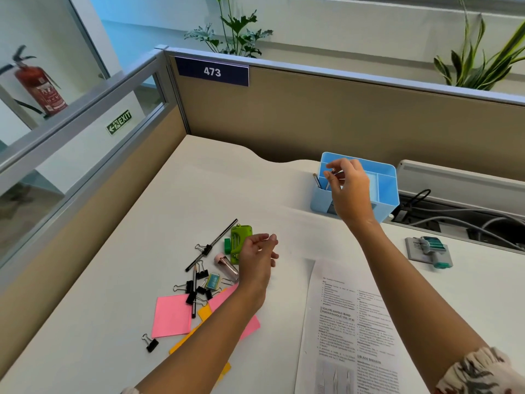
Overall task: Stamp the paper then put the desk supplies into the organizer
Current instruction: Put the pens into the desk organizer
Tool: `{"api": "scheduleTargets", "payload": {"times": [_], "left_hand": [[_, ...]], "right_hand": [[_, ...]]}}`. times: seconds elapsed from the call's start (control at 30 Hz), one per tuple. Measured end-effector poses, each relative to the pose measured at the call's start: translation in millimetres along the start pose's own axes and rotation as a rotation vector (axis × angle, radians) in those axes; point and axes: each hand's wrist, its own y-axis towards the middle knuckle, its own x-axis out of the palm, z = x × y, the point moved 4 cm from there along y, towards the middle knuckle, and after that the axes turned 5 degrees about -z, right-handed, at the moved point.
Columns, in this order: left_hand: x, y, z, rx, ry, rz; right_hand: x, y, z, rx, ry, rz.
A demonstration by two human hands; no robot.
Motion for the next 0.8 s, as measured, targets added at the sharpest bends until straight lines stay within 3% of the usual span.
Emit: {"api": "scheduleTargets", "payload": {"times": [0.27, 0.43, 0.6, 0.8], "left_hand": [[-56.6, 43.1, 32.4, 0.367, 0.853, 0.155], [-94.3, 61.1, 47.9, 0.378, 1.305, 0.271], [-106.8, 68.1, 48.0, 0.356, 1.539, 0.258], [-103.2, 65.4, 46.4, 0.358, 1.574, 0.267]], "right_hand": [[0.7, -24.8, 2.4, 0.088, 0.092, 0.046], [-3.8, -45.7, 5.9, 0.146, 0.148, 0.088], [-1.1, -63.8, 2.2, 0.171, 0.164, 0.070], [5.3, -76.5, 1.1, 0.185, 0.198, 0.040]]}}
